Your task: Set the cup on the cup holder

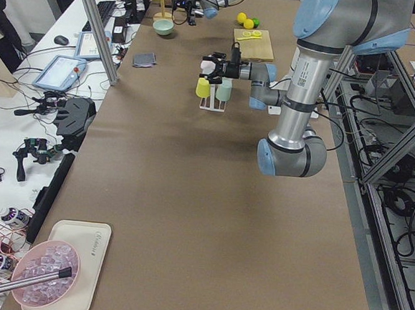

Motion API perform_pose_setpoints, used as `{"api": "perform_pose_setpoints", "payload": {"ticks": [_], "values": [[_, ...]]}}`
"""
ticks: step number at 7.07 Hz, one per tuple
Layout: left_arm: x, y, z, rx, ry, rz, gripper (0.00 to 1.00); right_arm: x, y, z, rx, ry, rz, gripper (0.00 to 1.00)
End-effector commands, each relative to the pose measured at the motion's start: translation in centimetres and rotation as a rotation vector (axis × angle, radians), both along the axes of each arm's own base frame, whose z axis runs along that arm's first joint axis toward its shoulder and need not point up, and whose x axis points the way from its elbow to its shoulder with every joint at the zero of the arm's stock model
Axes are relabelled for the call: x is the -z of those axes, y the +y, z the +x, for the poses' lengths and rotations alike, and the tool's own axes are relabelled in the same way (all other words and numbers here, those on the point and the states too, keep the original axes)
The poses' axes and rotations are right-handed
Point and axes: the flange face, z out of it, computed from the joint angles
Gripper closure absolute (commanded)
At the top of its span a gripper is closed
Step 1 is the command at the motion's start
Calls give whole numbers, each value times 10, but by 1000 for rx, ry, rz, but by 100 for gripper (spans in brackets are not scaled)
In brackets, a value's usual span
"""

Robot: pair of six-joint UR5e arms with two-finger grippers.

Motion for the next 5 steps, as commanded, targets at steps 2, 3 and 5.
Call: {"api": "perform_pose_setpoints", "payload": {"ticks": [2,3,5], "values": [[-3,-42,-31,29,-37,6,2,-46,18,4,37,162,-91,6],[-3,-64,-44,11,-42,9,2,-72,38,12,41,210,-116,6],[-41,-103,-69,-105,-101,-16,2,-119,77,36,42,275,-150,6]]}}
